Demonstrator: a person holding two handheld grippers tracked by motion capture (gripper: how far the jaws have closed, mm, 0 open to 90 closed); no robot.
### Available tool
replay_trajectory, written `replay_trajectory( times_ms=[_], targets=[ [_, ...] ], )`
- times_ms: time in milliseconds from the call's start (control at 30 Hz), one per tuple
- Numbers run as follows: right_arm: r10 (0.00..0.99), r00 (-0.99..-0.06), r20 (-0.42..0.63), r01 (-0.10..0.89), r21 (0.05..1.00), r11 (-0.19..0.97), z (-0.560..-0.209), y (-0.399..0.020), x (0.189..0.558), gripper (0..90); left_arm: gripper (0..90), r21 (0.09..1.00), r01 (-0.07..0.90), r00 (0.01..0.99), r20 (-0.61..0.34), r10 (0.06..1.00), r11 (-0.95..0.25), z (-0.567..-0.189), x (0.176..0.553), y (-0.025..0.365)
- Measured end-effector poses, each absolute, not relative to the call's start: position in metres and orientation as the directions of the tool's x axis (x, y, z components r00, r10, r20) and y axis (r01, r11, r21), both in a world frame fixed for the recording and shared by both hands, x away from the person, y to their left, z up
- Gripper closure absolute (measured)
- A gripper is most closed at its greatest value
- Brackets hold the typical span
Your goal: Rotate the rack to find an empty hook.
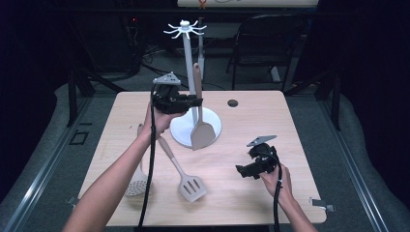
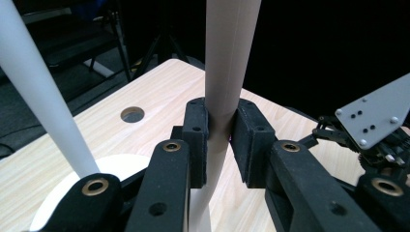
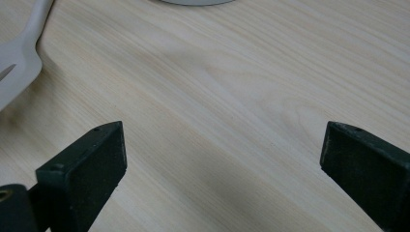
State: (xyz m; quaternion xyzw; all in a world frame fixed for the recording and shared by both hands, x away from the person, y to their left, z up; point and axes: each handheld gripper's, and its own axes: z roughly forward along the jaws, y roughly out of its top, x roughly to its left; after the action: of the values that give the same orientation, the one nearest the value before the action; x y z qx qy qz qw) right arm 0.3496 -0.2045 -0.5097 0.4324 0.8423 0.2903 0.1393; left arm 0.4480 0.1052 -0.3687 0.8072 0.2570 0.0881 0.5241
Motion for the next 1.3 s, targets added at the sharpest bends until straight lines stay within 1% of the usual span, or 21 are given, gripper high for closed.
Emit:
replay_trajectory(
  times_ms=[800, 1067, 1300],
  targets=[
    [0.807, -0.591, 0.002, 0.647, 0.599, 0.473, -0.513, -0.203, 0.351, 2.4, 76.5, 0.908, 0.29, 0.844, -0.094, 0.528, -0.302, -0.33, 0.472, 0.114],
    [0.803, -0.596, 0.009, 0.643, 0.604, 0.471, -0.513, -0.202, 0.351, 2.4, 76.5, 0.906, 0.305, 0.838, -0.109, 0.534, -0.294, -0.322, 0.48, 0.115],
    [0.798, -0.602, -0.007, 0.639, 0.595, 0.488, -0.512, -0.202, 0.35, 2.4, 76.4, 0.902, 0.321, 0.835, -0.125, 0.536, -0.289, -0.32, 0.485, 0.117]
  ],
)
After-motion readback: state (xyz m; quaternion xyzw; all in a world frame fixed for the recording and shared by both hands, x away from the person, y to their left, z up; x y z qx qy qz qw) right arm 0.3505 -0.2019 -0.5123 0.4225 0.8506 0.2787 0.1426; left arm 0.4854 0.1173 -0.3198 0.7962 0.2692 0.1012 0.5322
